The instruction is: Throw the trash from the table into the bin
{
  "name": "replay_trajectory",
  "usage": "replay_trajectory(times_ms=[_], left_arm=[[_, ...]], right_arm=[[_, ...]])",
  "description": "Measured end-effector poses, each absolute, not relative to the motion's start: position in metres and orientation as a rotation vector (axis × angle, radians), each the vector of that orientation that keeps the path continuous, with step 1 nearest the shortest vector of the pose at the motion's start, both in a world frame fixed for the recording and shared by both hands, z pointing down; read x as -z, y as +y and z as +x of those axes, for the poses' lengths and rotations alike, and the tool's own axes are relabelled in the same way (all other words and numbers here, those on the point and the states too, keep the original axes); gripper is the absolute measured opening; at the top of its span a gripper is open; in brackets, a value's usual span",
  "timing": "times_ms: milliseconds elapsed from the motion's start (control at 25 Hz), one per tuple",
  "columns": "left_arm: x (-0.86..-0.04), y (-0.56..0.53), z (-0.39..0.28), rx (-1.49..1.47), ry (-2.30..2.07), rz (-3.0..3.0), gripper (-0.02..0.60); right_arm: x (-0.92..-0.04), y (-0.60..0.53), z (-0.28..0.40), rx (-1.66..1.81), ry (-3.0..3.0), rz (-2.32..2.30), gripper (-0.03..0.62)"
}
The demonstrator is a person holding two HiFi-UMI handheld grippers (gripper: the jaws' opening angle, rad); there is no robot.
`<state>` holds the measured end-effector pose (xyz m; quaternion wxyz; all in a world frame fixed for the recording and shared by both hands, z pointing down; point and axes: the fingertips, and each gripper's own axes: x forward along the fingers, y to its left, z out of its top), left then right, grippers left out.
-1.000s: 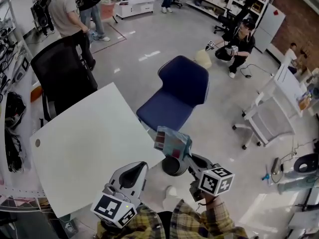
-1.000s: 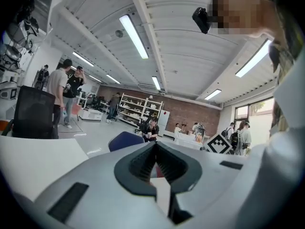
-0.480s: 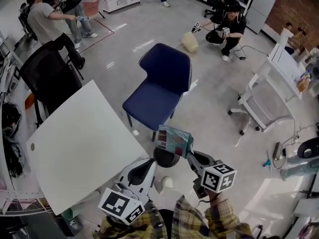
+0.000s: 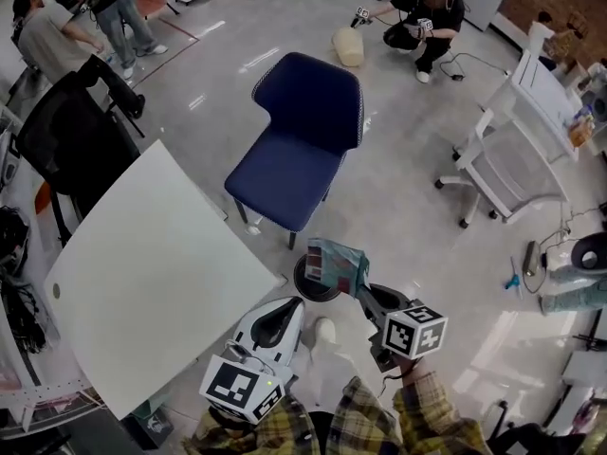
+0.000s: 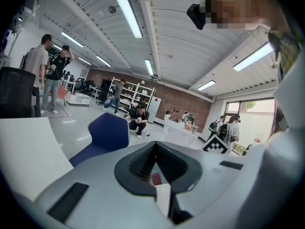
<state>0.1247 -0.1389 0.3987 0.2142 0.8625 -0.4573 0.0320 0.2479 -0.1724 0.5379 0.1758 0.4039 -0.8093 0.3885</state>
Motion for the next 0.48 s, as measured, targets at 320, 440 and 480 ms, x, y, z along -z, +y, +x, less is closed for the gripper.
replay_trajectory(times_ms=[320, 440, 480], left_arm=[[-0.487, -0.128, 0.151, -0.167, -1.101, 2.339, 0.008], [-0.52, -0.121, 0.168, -0.217, -1.029, 2.333, 0.009], [-0.53, -0.119, 0.172, -0.229, -1.009, 2.328, 0.008]], right_arm=[[-0.63, -0.165, 0.251, -1.162, -2.177, 1.114, 0.0], [-0.665, -0.162, 0.252, -1.197, -2.136, 1.1, 0.0], [-0.676, -0.16, 0.253, -1.204, -2.121, 1.1, 0.0]])
